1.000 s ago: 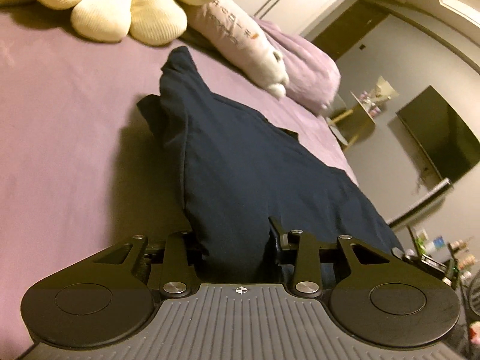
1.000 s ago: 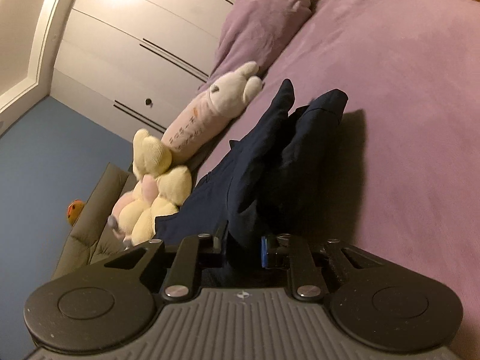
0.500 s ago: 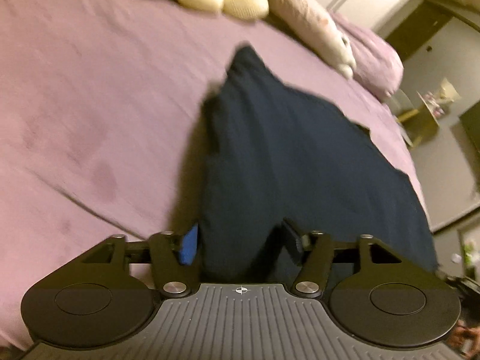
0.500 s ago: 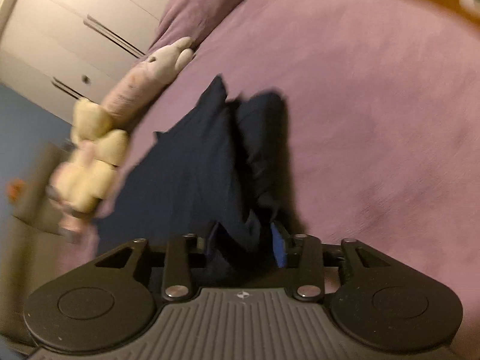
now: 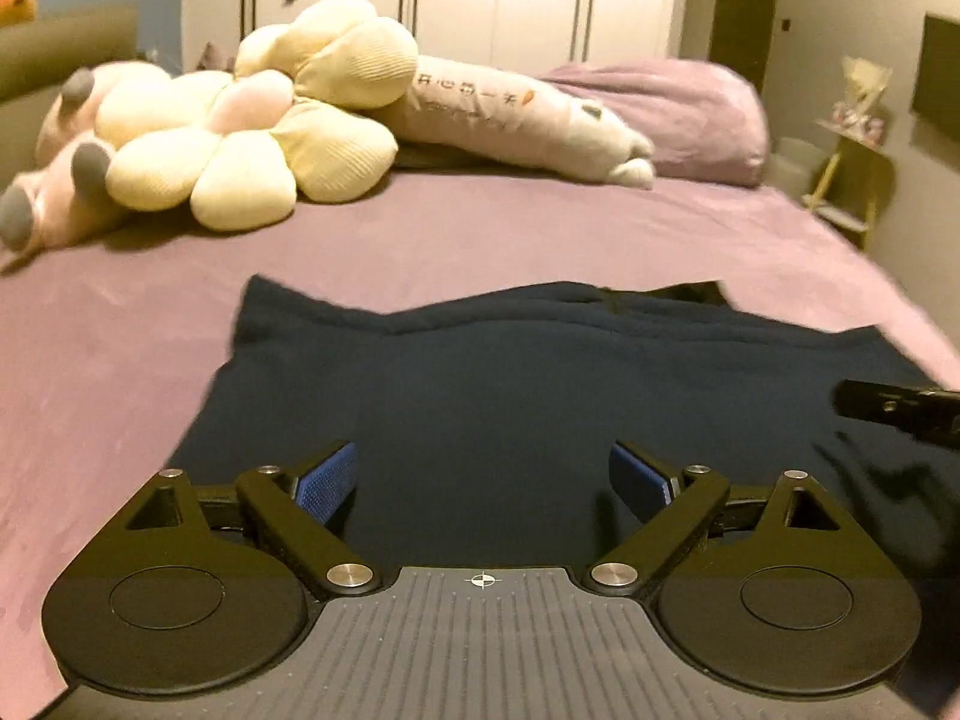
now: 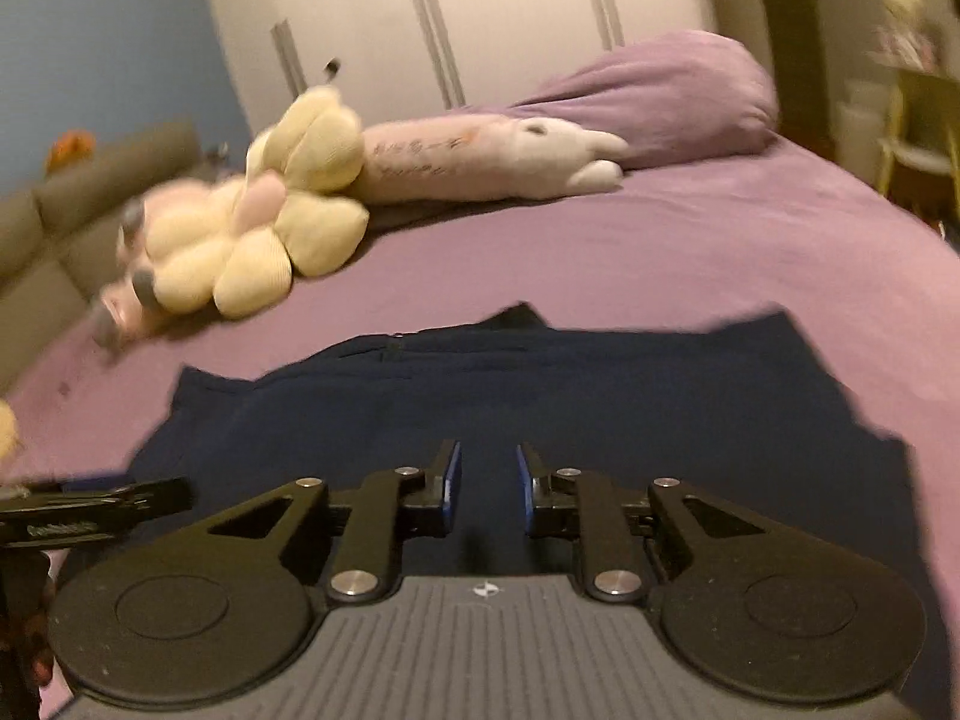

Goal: Fold large clothes

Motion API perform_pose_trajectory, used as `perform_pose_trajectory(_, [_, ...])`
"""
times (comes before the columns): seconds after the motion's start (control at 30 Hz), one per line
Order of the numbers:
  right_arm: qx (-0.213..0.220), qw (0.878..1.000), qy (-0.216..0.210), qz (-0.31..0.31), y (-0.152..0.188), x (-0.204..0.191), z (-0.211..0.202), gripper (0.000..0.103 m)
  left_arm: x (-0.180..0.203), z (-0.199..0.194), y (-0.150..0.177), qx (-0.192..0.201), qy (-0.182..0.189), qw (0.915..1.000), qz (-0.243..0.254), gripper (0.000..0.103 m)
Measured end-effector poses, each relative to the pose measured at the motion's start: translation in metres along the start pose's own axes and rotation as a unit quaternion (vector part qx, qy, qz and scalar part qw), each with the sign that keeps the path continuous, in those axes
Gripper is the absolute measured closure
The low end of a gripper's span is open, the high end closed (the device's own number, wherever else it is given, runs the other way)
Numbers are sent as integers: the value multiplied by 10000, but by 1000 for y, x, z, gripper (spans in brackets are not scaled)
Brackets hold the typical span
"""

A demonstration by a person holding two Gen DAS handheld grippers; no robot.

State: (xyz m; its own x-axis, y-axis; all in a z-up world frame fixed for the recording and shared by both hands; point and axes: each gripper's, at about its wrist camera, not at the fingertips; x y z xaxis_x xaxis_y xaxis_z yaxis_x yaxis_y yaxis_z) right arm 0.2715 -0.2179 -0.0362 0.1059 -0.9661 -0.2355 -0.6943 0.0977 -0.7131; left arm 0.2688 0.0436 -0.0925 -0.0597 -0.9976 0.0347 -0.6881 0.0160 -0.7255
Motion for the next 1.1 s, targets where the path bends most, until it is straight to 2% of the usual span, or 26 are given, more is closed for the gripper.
perform_pose_trajectory(0.07, [-73, 9996, 145, -243, -2, -10, 33, 84, 4, 25, -2, -85, -202, 9997, -58, 8])
perform_pose_trajectory(0.17, [-322, 9971, 576, -378, 2, 1, 71, 86, 6, 42, -6, 47, -352, 9993, 74, 5])
perform_pose_trajectory(0.23, [-219, 9962, 756, -382, 5, 21, 73, 86, 3, 51, -11, 70, -375, 9993, 62, 4])
perform_pose_trajectory(0.3, [-136, 9955, 924, -134, -3, 38, 72, 86, -7, 59, -16, 39, -362, 9993, -99, 4])
perform_pose_trajectory(0.4, [38, 9884, 1516, 68, -10, 69, 69, 85, -20, 71, -23, -31, -402, 9985, -375, 3])
perform_pose_trajectory(0.53, [113, 9842, 1725, 389, -15, 105, 68, 85, -31, 82, -30, -62, -467, 9973, -563, 2])
perform_pose_trajectory(0.57, [143, 9832, 1748, 508, -14, 113, 69, 85, -34, 84, -30, -70, -453, 9971, -604, 2])
perform_pose_trajectory(0.63, [113, 9846, 1525, 847, -12, 128, 74, 85, -37, 88, -30, -43, -476, 9966, -664, 2])
perform_pose_trajectory(0.9, [131, 9849, 1473, 903, -10, 131, 79, 85, -46, 92, -30, -41, -376, 9961, -799, 1])
perform_pose_trajectory(1.03, [106, 9844, 1471, 958, -15, 127, 69, 84, -51, 73, -29, -118, -405, 9968, -684, 2])
perform_pose_trajectory(1.1, [297, 9841, 1378, 1082, -14, 124, 48, 78, -54, 55, -19, -37, -404, 9979, -500, 2])
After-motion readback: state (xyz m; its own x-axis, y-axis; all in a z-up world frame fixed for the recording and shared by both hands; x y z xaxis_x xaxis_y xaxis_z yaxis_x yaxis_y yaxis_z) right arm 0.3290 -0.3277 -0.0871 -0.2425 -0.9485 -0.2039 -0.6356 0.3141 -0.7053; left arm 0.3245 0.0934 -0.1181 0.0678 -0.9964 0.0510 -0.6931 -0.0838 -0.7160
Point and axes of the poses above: each gripper's, at about its wrist camera, not at the fingertips, and z roughly the way its jaws point, x to its right, y to its underside, and after that the axes turned 5 degrees about -x, right-handed
